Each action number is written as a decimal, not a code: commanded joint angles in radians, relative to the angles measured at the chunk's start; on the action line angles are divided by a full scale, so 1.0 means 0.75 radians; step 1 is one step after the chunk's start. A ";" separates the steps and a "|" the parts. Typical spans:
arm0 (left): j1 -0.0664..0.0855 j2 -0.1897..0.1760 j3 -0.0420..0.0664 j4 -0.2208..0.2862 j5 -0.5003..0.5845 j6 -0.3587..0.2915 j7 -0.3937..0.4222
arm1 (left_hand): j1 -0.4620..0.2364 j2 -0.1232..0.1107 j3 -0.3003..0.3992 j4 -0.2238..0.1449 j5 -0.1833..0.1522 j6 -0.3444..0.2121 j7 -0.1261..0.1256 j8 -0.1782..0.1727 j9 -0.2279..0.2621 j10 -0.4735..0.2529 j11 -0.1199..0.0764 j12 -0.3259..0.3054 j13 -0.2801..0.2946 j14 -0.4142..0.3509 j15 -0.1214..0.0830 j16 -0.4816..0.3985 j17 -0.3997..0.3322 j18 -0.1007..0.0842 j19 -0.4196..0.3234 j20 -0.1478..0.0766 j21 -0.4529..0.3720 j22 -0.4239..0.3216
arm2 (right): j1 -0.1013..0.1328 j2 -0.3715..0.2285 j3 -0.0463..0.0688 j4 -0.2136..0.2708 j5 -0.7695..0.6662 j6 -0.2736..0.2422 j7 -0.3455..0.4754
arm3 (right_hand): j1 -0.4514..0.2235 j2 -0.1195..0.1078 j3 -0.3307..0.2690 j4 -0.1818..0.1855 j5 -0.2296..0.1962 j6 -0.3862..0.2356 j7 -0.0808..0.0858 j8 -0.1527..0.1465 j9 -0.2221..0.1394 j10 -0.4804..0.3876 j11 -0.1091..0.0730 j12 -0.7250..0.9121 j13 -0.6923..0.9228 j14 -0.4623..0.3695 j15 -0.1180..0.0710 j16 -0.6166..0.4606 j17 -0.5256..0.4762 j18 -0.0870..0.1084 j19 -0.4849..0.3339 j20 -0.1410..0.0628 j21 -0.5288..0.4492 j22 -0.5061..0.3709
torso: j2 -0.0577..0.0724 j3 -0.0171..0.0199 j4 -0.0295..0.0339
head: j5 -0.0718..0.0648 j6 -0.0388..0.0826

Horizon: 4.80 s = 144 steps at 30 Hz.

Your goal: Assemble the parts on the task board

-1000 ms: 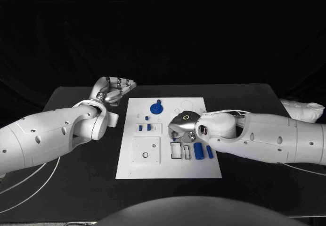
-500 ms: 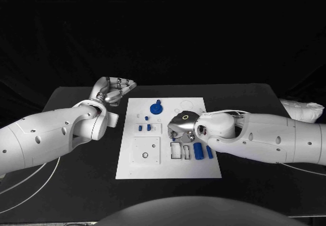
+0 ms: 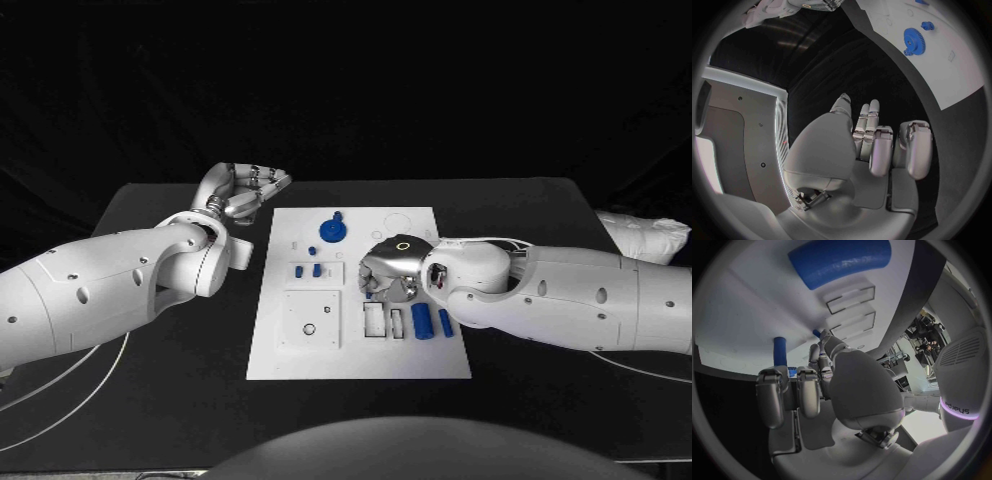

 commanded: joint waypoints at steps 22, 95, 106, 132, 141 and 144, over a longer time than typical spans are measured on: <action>0.001 0.003 0.001 0.003 -0.005 0.016 0.005 | 0.002 0.014 -0.006 0.000 0.008 0.004 -0.005 0.005 0.002 0.004 -0.005 -0.001 0.002 0.141 -0.009 -0.002 0.349 -0.015 0.099 -0.002 0.000 0.331 | 0.039 -0.044 0.001 0.031 0.500 -0.391 0.074 | 0.021 0.009 -0.011 -0.011 0.009 0.003 0.007 0.047 0.071 0.021 0.010 0.032 0.016 0.139 0.008 0.005 0.351 -0.019 0.142 0.010 0.006 0.350 | -0.002 -0.0003 0.0006 | 0.001 -0.006; 0.001 0.004 0.001 -0.007 -0.005 0.014 0.005 | 0.005 0.019 -0.012 0.000 0.008 0.005 -0.005 0.005 0.002 0.004 -0.005 -0.001 0.002 0.141 -0.009 -0.002 0.349 -0.015 0.098 -0.003 -0.002 0.331 | -0.021 -0.088 0.002 -0.244 1.160 -0.541 0.085 | 0.027 0.026 -0.023 0.003 0.001 -0.038 0.005 0.083 0.142 -0.001 0.009 0.041 0.021 0.139 0.011 0.005 0.351 -0.019 0.142 0.014 0.006 0.350 | -0.001 0.0001 0.0006 | -0.012 -0.001; 0.001 0.002 0.001 -0.005 -0.005 0.013 0.005 | 0.005 0.019 -0.012 0.000 0.008 0.005 -0.005 0.005 0.002 0.004 -0.005 -0.001 0.002 0.141 -0.009 -0.002 0.349 -0.015 0.098 -0.003 -0.002 0.331 | -0.028 -0.073 0.002 -0.253 1.161 -0.543 0.080 | 0.027 0.028 -0.025 0.006 0.002 -0.042 0.004 0.086 0.148 -0.004 0.008 0.042 0.021 0.139 0.011 0.005 0.351 -0.019 0.142 0.014 0.006 0.350 | -0.001 -0.0002 0.0011 | -0.013 0.001; 0.001 0.003 0.001 -0.008 -0.005 0.014 0.003 | 0.007 0.021 -0.014 0.000 0.008 0.005 -0.005 0.005 0.002 0.004 -0.005 -0.002 0.001 0.141 -0.010 -0.002 0.349 -0.015 0.098 -0.003 -0.002 0.331 | -0.035 -0.073 0.002 -0.260 1.148 -0.517 0.032 | 0.032 0.030 -0.028 0.007 0.003 -0.054 0.004 0.093 0.162 -0.012 0.008 0.043 0.022 0.139 0.011 0.005 0.351 -0.019 0.142 0.014 0.006 0.350 | -0.001 0.0003 0.0007 | -0.018 0.004; 0.001 0.003 0.001 -0.008 -0.005 0.014 0.003 | 0.008 0.023 -0.015 0.000 0.008 0.005 -0.005 0.005 0.002 0.004 -0.006 -0.002 0.001 0.141 -0.010 -0.002 0.349 -0.015 0.098 -0.003 -0.002 0.331 | -0.037 -0.073 0.002 -0.259 1.146 -0.503 0.017 | 0.033 0.023 -0.039 0.011 -0.006 -0.106 0.011 0.089 0.180 -0.043 0.013 0.040 0.024 0.139 0.013 0.005 0.351 -0.019 0.142 0.015 0.006 0.350 | -0.001 -0.0002 0.0018 | -0.018 0.009; 0.001 0.002 0.001 -0.008 -0.005 0.014 0.003 | 0.008 0.023 -0.015 0.000 0.008 0.005 -0.005 0.005 0.002 0.004 -0.006 -0.002 0.001 0.141 -0.010 -0.002 0.349 -0.015 0.098 -0.003 -0.002 0.331 | -0.038 -0.075 0.002 -0.255 1.146 -0.492 0.007 | 0.034 0.019 -0.046 0.014 -0.011 -0.163 0.020 0.072 0.184 -0.067 0.020 0.043 0.028 0.139 0.018 0.005 0.351 -0.019 0.142 0.018 0.006 0.350 | -0.001 -0.0001 0.0014 | -0.017 0.010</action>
